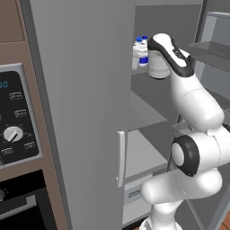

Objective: Take the bottled waters from the counter and place them in the freezer to freeze. Close the freezer door after placing the bottles.

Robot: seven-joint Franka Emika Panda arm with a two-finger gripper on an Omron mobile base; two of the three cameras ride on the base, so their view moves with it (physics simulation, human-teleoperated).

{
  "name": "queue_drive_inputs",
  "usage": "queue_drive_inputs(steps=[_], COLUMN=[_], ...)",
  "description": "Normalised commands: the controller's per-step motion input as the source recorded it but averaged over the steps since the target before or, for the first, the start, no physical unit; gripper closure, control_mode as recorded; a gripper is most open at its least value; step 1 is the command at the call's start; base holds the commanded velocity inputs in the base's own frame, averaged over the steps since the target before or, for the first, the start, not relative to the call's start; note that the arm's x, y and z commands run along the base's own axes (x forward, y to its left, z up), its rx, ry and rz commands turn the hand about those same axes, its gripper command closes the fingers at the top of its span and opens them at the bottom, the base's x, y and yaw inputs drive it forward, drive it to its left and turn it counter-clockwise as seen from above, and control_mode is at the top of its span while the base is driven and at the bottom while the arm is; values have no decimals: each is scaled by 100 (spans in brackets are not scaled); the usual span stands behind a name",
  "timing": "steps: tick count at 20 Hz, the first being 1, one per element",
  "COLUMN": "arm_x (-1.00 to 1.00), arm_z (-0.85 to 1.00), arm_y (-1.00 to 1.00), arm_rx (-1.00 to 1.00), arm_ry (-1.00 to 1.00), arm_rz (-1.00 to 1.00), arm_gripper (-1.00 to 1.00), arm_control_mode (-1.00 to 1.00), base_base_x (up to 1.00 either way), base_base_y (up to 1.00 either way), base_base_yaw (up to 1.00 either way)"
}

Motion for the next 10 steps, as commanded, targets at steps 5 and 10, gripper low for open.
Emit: queue_drive_inputs(steps=[5,10], arm_x=[0,7], arm_z=[0,-3], arm_y=[-16,-14], arm_rx=[0,0], arm_ry=[0,0], arm_rz=[0,-1], arm_gripper=[100,100], arm_control_mode=[-100,-100], base_base_x=[0,0], base_base_y=[0,0], base_base_yaw=[0,0])
